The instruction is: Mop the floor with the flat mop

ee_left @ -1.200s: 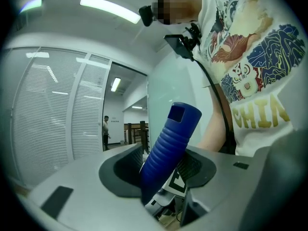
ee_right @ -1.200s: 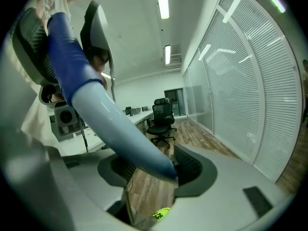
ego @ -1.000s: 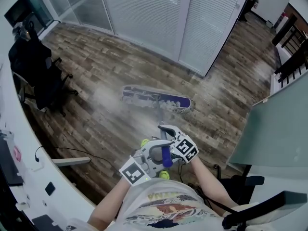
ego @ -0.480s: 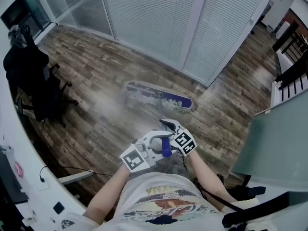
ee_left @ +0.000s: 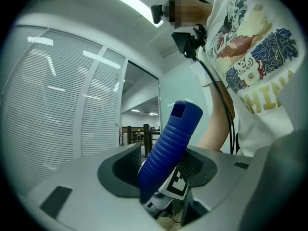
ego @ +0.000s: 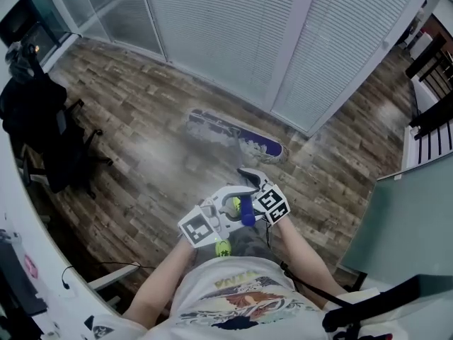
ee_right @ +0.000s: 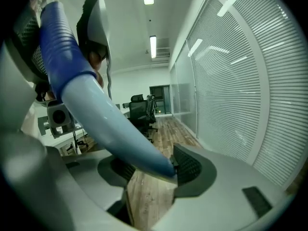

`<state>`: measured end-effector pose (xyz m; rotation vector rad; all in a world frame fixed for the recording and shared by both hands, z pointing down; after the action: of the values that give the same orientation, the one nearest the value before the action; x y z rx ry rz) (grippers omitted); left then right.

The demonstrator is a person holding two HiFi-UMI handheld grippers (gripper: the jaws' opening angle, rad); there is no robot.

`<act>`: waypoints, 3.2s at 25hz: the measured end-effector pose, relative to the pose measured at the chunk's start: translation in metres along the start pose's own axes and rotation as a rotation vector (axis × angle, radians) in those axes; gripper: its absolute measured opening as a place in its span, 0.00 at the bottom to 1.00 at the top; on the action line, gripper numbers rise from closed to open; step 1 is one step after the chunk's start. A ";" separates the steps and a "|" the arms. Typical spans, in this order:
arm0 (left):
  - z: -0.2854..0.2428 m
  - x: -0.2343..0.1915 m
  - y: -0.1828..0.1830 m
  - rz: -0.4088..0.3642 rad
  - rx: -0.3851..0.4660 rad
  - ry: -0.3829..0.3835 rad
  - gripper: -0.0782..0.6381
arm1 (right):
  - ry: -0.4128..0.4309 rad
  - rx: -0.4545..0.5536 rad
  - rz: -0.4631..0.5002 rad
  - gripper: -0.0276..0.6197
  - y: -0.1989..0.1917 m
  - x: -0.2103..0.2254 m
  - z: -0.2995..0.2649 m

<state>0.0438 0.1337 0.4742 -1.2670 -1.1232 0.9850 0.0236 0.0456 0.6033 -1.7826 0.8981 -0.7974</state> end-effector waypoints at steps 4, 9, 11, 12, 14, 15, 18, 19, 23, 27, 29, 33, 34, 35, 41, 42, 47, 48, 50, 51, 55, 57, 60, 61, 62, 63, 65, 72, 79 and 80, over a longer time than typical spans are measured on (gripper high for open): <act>-0.026 -0.078 -0.012 0.023 -0.004 0.015 0.40 | -0.003 -0.003 0.000 0.36 0.016 0.075 -0.032; -0.079 -0.179 -0.023 0.029 -0.014 0.030 0.41 | -0.007 -0.004 -0.003 0.36 0.036 0.184 -0.060; -0.098 -0.218 -0.029 0.037 -0.018 0.039 0.40 | -0.004 -0.005 -0.001 0.36 0.043 0.225 -0.073; -0.105 -0.236 -0.030 0.042 -0.015 0.044 0.41 | -0.004 -0.003 -0.001 0.36 0.048 0.242 -0.079; -0.115 -0.266 -0.030 0.048 -0.012 0.049 0.41 | -0.010 0.002 -0.005 0.36 0.058 0.271 -0.089; -0.118 -0.277 -0.029 0.045 -0.014 0.048 0.41 | -0.014 0.004 -0.010 0.36 0.062 0.281 -0.093; -0.117 -0.293 -0.024 0.043 -0.006 0.054 0.41 | -0.008 0.010 -0.032 0.36 0.072 0.290 -0.101; -0.116 -0.294 -0.023 0.046 -0.009 0.057 0.41 | -0.002 0.012 -0.039 0.36 0.074 0.289 -0.102; -0.103 -0.279 -0.023 0.075 -0.043 0.071 0.41 | 0.034 -0.009 -0.035 0.37 0.070 0.269 -0.104; -0.074 -0.238 -0.022 0.096 -0.063 0.122 0.41 | 0.088 -0.050 0.017 0.37 0.062 0.220 -0.101; -0.061 -0.211 -0.021 0.105 -0.058 0.139 0.41 | 0.100 -0.063 0.032 0.38 0.055 0.191 -0.095; -0.026 -0.140 -0.017 0.110 -0.049 0.166 0.41 | 0.110 -0.067 0.045 0.38 0.037 0.115 -0.078; -0.016 -0.118 -0.016 0.113 -0.048 0.175 0.41 | 0.113 -0.066 0.046 0.38 0.031 0.093 -0.072; -0.007 -0.096 -0.015 0.116 -0.046 0.184 0.41 | 0.118 -0.066 0.047 0.38 0.025 0.070 -0.065; 0.038 0.028 -0.003 0.142 -0.034 0.251 0.41 | 0.153 -0.067 0.052 0.38 -0.005 -0.055 -0.022; 0.042 0.048 -0.002 0.148 -0.039 0.259 0.41 | 0.163 -0.076 0.058 0.38 -0.011 -0.073 -0.013; 0.046 0.129 0.012 0.168 -0.031 0.323 0.42 | 0.211 -0.077 0.064 0.38 -0.030 -0.140 0.035; 0.044 0.143 0.015 0.172 -0.032 0.334 0.42 | 0.219 -0.079 0.063 0.38 -0.034 -0.151 0.045; 0.039 0.171 0.019 0.179 -0.050 0.350 0.42 | 0.241 -0.093 0.067 0.38 -0.043 -0.170 0.066; 0.036 0.184 0.020 0.182 -0.058 0.360 0.42 | 0.256 -0.097 0.071 0.38 -0.047 -0.178 0.077; 0.018 0.241 0.029 0.197 -0.051 0.439 0.42 | 0.307 -0.081 0.071 0.38 -0.066 -0.214 0.122; 0.008 0.272 0.036 0.192 -0.032 0.482 0.43 | 0.325 -0.051 0.056 0.38 -0.074 -0.232 0.150; -0.009 0.317 0.043 0.185 -0.068 0.503 0.43 | 0.348 -0.026 0.042 0.38 -0.086 -0.258 0.190; -0.016 0.331 0.047 0.186 -0.083 0.502 0.43 | 0.364 -0.030 0.045 0.38 -0.090 -0.265 0.203; -0.021 0.344 0.052 0.189 -0.091 0.502 0.43 | 0.382 -0.036 0.046 0.38 -0.092 -0.273 0.216; -0.026 0.355 0.058 0.194 -0.090 0.506 0.43 | 0.399 -0.040 0.043 0.38 -0.093 -0.281 0.228; -0.032 0.369 0.068 0.201 -0.088 0.507 0.43 | 0.426 -0.044 0.032 0.38 -0.092 -0.292 0.245; -0.035 0.372 0.065 0.121 -0.065 0.453 0.43 | 0.466 -0.080 0.093 0.38 -0.101 -0.295 0.246; 0.014 0.308 0.067 0.116 -0.013 0.490 0.43 | 0.495 -0.102 0.144 0.38 -0.067 -0.279 0.178; 0.020 0.296 0.066 0.125 -0.004 0.500 0.43 | 0.494 -0.106 0.142 0.38 -0.063 -0.275 0.166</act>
<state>0.0863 0.4319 0.4327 -1.4960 -0.6644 0.6972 0.0333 0.3711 0.5718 -1.6122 1.3937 -1.1390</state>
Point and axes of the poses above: the fingertips, and each gripper's own axes: z backward along the fingers, x to its right, y out of its top, the point moved 3 cm from there along z, backward along the fingers, and after that the axes turned 3 degrees about y, right-handed, at the moved point
